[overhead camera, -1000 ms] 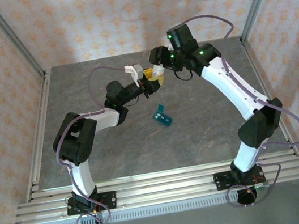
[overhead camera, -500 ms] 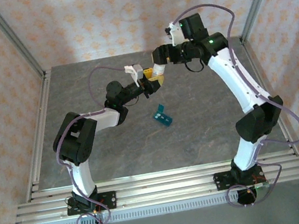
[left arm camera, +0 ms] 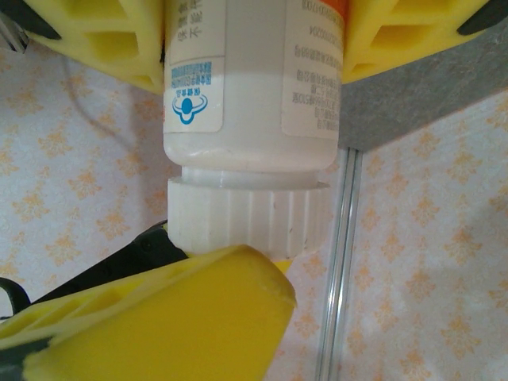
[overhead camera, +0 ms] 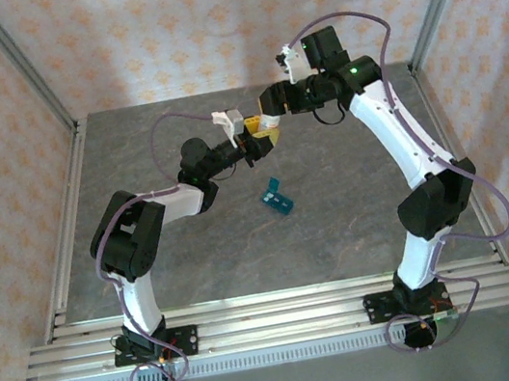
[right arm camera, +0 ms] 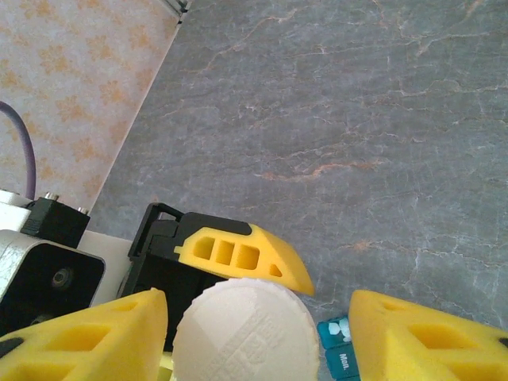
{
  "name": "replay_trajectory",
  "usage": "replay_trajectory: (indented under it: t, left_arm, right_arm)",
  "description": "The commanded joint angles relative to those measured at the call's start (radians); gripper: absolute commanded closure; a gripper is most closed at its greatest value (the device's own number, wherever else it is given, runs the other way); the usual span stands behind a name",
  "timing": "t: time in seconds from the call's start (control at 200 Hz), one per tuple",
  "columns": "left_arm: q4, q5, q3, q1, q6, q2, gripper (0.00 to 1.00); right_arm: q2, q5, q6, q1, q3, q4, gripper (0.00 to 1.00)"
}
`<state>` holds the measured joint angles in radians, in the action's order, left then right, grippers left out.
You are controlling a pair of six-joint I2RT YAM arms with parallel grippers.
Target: Sort the pills into containers
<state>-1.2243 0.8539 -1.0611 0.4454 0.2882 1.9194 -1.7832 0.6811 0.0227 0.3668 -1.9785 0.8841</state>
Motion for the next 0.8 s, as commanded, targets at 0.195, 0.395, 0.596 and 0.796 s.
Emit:
replay_trajectory:
  t: [0.195,0.395,0.596,0.796]
  left_arm:
    - [-0.061,0.013,-0.022,0.004,0.001,-0.051,1.0]
    - [-0.062,0.012,-0.022,0.003,0.003,-0.052,1.0]
    - [-0.062,0.004,-0.019,0.003,-0.005,-0.056,1.0]
    - [-0.061,-0.002,-0.018,0.003,-0.011,-0.056,1.0]
  right_arm:
    - [-0.016,0.006,-0.017,0.0,0.018,0.026,0.48]
    - [-0.012,-0.009,0.027,0.001,0.045,0.01,0.65]
    - [0.02,-0.137,0.231,0.037,0.114,-0.065,0.73]
    - [0.094,-0.438,0.471,0.16,0.223,-0.144,0.74]
